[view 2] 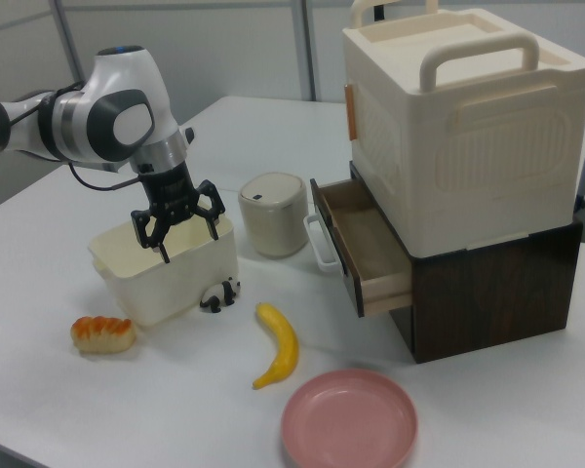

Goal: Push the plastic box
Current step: 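Lower the gripper toward the rim of the cream plastic box, then push the cream plastic box across the table with the gripper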

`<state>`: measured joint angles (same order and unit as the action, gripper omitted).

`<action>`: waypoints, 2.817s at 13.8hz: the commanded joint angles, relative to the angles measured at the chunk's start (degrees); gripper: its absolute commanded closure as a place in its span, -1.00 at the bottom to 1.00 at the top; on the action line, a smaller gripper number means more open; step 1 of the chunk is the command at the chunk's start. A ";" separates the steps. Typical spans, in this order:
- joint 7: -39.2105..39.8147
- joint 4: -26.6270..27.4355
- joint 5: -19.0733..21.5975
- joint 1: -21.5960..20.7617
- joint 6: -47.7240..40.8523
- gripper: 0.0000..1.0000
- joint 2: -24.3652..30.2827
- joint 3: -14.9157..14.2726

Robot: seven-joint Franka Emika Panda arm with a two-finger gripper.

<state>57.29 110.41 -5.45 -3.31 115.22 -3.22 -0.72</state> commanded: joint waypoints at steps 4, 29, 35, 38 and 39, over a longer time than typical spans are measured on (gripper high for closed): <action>0.90 1.74 -0.35 -0.47 1.23 -1.00 0.15 0.02; -0.51 -0.71 -0.44 -3.02 6.94 -1.00 -6.97 2.92; -4.20 -4.85 -0.88 -4.34 8.35 -1.00 -10.22 4.50; -5.95 -6.61 -0.88 -5.48 8.35 -1.00 -11.45 4.50; -6.74 -7.91 -1.05 -5.66 8.35 -1.00 -12.15 4.76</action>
<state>53.76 105.24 -5.45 -7.87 122.78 -13.45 3.90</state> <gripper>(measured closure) 0.000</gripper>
